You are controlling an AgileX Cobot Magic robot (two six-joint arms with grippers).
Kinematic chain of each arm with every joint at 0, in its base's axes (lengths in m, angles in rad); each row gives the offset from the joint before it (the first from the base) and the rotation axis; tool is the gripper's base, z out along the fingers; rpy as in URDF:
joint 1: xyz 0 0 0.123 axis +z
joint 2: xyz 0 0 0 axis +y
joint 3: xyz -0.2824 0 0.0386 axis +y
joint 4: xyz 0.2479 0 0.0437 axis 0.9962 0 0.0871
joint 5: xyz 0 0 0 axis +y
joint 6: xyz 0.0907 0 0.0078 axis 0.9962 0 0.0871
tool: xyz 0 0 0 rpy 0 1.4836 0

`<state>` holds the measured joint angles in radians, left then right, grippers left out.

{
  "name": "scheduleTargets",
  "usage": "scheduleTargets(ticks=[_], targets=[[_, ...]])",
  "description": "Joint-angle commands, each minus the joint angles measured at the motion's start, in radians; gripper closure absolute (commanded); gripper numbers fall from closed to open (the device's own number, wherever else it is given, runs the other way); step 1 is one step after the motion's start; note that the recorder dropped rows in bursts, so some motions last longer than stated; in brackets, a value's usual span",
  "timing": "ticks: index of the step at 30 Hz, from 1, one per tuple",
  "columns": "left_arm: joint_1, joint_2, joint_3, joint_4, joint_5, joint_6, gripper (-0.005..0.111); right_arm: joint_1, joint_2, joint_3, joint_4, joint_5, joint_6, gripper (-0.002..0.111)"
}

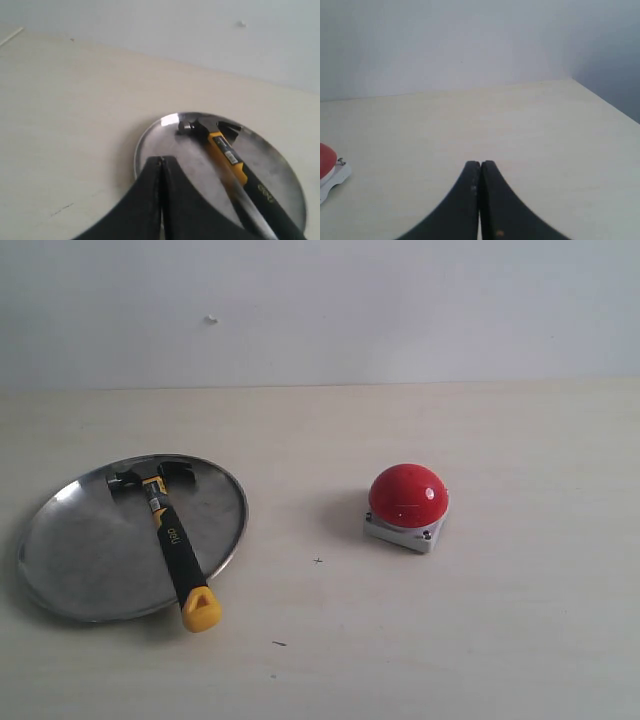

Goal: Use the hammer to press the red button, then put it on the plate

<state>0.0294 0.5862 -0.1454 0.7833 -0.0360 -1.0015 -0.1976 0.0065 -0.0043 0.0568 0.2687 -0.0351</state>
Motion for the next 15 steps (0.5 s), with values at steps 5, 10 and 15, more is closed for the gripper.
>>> scheduleTargets(ticks=[5,10,15], targets=[[0.009,-0.358,0.068,-0.015,0.205,-0.147,0.107,0.004,-0.006,0.004,0.006,-0.003,-0.005,0.108],[0.009,-0.411,0.068,-0.001,0.280,-0.087,0.107,0.004,-0.006,0.004,0.006,-0.003,-0.005,0.108],[0.009,-0.413,0.068,-0.005,0.276,-0.068,0.107,0.004,-0.006,0.004,0.006,-0.003,-0.003,0.108]])
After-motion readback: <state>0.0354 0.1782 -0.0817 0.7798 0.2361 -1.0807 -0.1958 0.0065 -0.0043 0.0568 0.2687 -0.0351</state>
